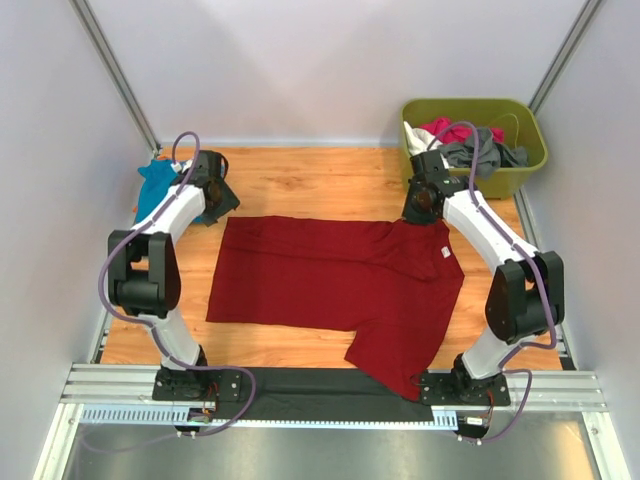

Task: Fold and stack the t-shirts
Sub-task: Fold the tshirt

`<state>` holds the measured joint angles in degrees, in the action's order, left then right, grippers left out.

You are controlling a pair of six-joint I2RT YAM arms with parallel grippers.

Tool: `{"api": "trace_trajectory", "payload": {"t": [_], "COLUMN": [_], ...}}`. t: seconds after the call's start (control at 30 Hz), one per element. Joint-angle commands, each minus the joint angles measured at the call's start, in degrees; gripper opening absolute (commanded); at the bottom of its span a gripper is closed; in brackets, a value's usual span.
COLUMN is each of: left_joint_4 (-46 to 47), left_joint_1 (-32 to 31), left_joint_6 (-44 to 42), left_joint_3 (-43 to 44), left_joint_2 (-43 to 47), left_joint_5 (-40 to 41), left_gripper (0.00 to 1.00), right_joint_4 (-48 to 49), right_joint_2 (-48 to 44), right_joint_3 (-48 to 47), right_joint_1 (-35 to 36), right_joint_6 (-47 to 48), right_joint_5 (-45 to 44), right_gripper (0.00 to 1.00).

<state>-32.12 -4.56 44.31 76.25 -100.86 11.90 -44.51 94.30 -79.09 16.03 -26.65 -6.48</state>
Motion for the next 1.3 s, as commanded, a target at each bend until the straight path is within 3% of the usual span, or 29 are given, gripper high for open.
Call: {"api": "trace_trajectory", "payload": {"t": [0.0,0.33,0.43,0.63,0.7,0.73,0.8,0.83,0.87,1.13,1.23,1.27], "left_joint_4": [-4.26,-7.26,-6.29,-5.06,-4.97,-5.06,-5.15,-5.23,-5.23,-3.04,-2.77,-3.03], "left_joint_1": [-0.80,-1.51,-1.68,-1.68,-1.68,-1.77,-1.68,-1.77,-1.68,-1.68,-1.77,-1.68], "left_joint_6": [0.78,-1.69,-2.92,-3.97,-4.41,-4.41,-4.50,-4.41,-4.24,-3.89,-4.32,-4.85], "left_joint_3": [4.25,1.45,-0.21,-1.45,-1.19,-1.28,-1.63,-1.80,-2.07,-6.55,-4.63,-3.83], "left_joint_2": [-3.54,-4.87,-4.61,-5.05,-5.05,-4.88,-3.74,-3.38,-2.60,1.45,1.98,1.63], "left_joint_5": [1.90,3.92,2.78,1.63,1.63,1.81,2.25,2.68,2.95,2.52,1.81,1.55], "left_gripper": [0.64,0.63,0.49,0.46,0.38,0.27,0.17,0.02,0.00,0.01,0.34,0.41], "right_joint_4": [-0.84,-1.63,-1.89,-1.89,-1.98,-2.16,-2.25,-2.07,-2.16,-1.89,-1.89,-1.89], "right_joint_2": [1.15,3.69,4.66,5.72,5.72,5.54,5.19,5.10,5.02,5.10,5.02,5.01], "right_joint_3": [-2.47,-3.70,-4.67,-5.20,-5.37,-5.29,-5.11,-4.85,-4.76,-4.32,-4.23,-3.97], "right_joint_1": [0.75,0.76,0.76,0.76,0.67,0.75,0.76,0.67,0.67,0.67,0.76,0.67], "right_joint_6": [-0.77,-0.42,-0.15,-0.33,-0.24,-0.15,-0.24,-0.33,-0.33,-0.77,-0.77,-0.85], "right_joint_5": [0.33,0.24,0.50,0.94,0.94,0.77,0.42,0.42,0.33,0.94,1.03,1.21], "right_gripper": [0.18,0.18,0.17,0.17,0.16,0.15,0.15,0.15,0.15,0.13,0.13,0.12]}}
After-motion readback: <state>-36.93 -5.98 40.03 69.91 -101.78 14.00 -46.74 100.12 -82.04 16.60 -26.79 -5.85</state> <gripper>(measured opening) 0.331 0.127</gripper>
